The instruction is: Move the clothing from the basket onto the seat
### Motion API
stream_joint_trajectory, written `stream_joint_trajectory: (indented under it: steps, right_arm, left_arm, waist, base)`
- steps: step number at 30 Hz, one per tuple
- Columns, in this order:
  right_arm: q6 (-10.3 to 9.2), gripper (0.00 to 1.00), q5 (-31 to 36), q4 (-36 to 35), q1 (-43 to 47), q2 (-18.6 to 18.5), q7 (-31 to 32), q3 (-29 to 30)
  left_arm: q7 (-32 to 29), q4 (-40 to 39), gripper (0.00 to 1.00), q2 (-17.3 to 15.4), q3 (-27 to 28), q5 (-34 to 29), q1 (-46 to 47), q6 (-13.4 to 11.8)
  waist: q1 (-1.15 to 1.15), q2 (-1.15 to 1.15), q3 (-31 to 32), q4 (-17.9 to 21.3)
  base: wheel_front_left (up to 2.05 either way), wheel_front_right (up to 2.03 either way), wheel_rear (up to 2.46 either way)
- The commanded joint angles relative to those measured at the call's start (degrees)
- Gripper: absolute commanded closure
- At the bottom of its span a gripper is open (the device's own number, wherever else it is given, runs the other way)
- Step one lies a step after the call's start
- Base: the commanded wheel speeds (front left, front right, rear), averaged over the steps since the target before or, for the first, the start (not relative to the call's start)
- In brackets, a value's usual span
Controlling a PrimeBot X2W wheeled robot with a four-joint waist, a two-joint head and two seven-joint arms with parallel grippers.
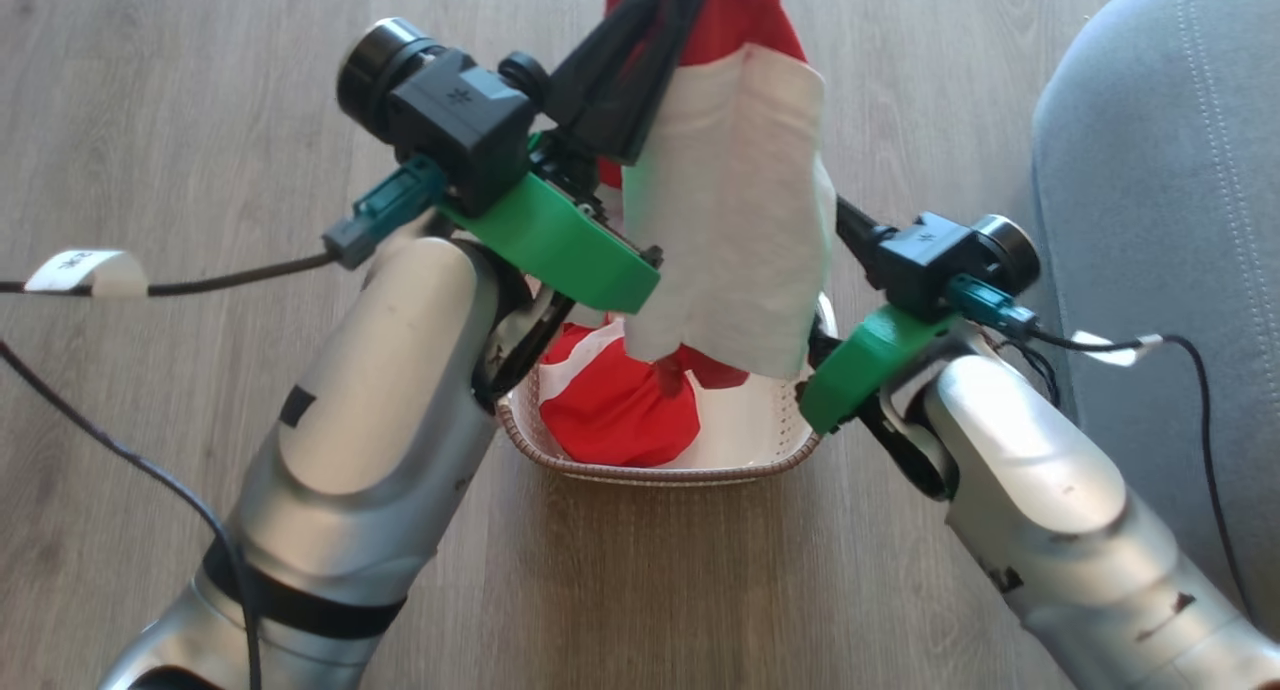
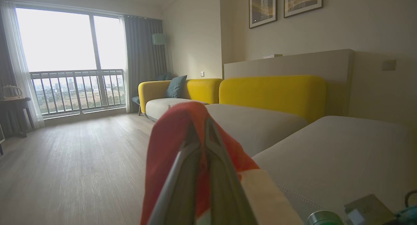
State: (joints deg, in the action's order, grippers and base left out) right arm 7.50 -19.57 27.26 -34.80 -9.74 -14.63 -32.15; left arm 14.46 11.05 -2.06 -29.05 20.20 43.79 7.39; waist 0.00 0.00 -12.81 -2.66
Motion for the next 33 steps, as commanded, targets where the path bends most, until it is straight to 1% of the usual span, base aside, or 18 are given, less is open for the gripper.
stream_joint_trajectory:
  steps: [1,7,8,9,14,15,16,17,23,26,27,33]
  right_arm:
    - [-0.01,0.0,-0.38,-0.92,-2.08,0.31,-0.37,-1.4]
    - [-0.01,0.0,-1.43,4.18,-5.7,1.77,-0.37,-3.71]
    - [-0.01,0.57,-1.64,4.88,-6.03,2.09,-0.37,-3.87]
    - [-0.01,1.0,-1.85,5.24,-6.28,2.39,-0.37,-3.98]
    - [-0.01,1.0,-2.51,5.07,-5.87,2.98,-0.37,-3.41]
    - [-0.01,1.0,-2.51,4.95,-5.6,2.91,-0.37,-3.33]
    - [-0.01,1.0,-2.55,4.75,-5.25,2.82,-0.37,-3.14]
    - [-0.01,1.0,-2.58,4.49,-4.89,2.72,-0.37,-2.63]
    - [-0.01,1.0,-2.23,2.27,-2.43,2.22,-0.37,0.66]
    - [-0.01,1.0,-1.89,0.44,-0.68,1.75,-0.37,3.27]
    - [-0.01,1.0,-1.89,0.44,-0.68,1.75,-0.37,3.27]
    - [-0.01,1.0,-1.68,-2.61,2.33,1.26,-0.37,8.57]
  left_arm:
    - [0.53,-2.53,1.0,-0.82,1.31,0.35,3.2,-0.21]
    - [0.53,-2.89,1.0,-0.82,-0.44,1.36,3.06,-0.47]
    - [0.54,-2.87,1.0,-0.82,-0.74,1.58,2.94,-0.51]
    - [0.54,-2.78,1.0,-0.82,-0.98,1.79,2.8,-0.57]
    - [0.54,-2.05,1.0,-0.82,-1.16,2.29,1.93,-0.89]
    - [0.54,-1.93,0.78,-0.82,-1.07,2.32,1.75,-0.88]
    - [0.54,-1.79,0.46,-0.82,-1.02,2.22,1.5,-0.87]
    - [0.54,-1.67,0.0,-0.82,-0.95,2.09,1.2,-0.85]
    - [0.54,1.66,0.0,-0.82,-0.95,1.92,-0.89,-0.49]
    - [0.54,4.25,0.0,-0.82,-1.17,1.22,-2.04,-0.19]
    - [0.54,4.25,0.0,-0.82,-1.17,1.22,-2.04,-0.19]
    - [0.54,8.06,0.0,-1.07,-1.87,-0.37,-4.48,0.05]
  waist:
    - [0.0,0.0,-0.04,-0.31]
    - [0.0,0.0,0.13,-1.6]
    - [0.0,0.0,0.2,-1.86]
    - [0.0,0.0,0.27,-2.11]
    - [0.0,0.0,0.56,-2.85]
    - [0.0,0.0,0.66,-2.91]
    - [0.0,0.0,0.78,-2.93]
    - [0.0,0.0,0.93,-2.89]
    - [0.0,0.0,1.57,-1.94]
    - [0.0,0.0,1.96,-1.0]
    - [0.0,0.0,1.96,-1.0]
    - [0.0,0.0,2.83,1.31]
  base:
    - [0.0,0.0,0.0]
    - [0.0,0.0,0.0]
    - [0.0,0.0,0.0]
    - [0.0,0.0,0.0]
    - [0.0,0.0,0.0]
    - [0.0,0.0,0.0]
    - [0.0,0.0,0.0]
    - [0.0,0.0,0.0]
    - [0.0,0.0,0.0]
    - [0.0,0.0,0.0]
    - [0.0,0.0,0.0]
    - [0.0,0.0,0.0]
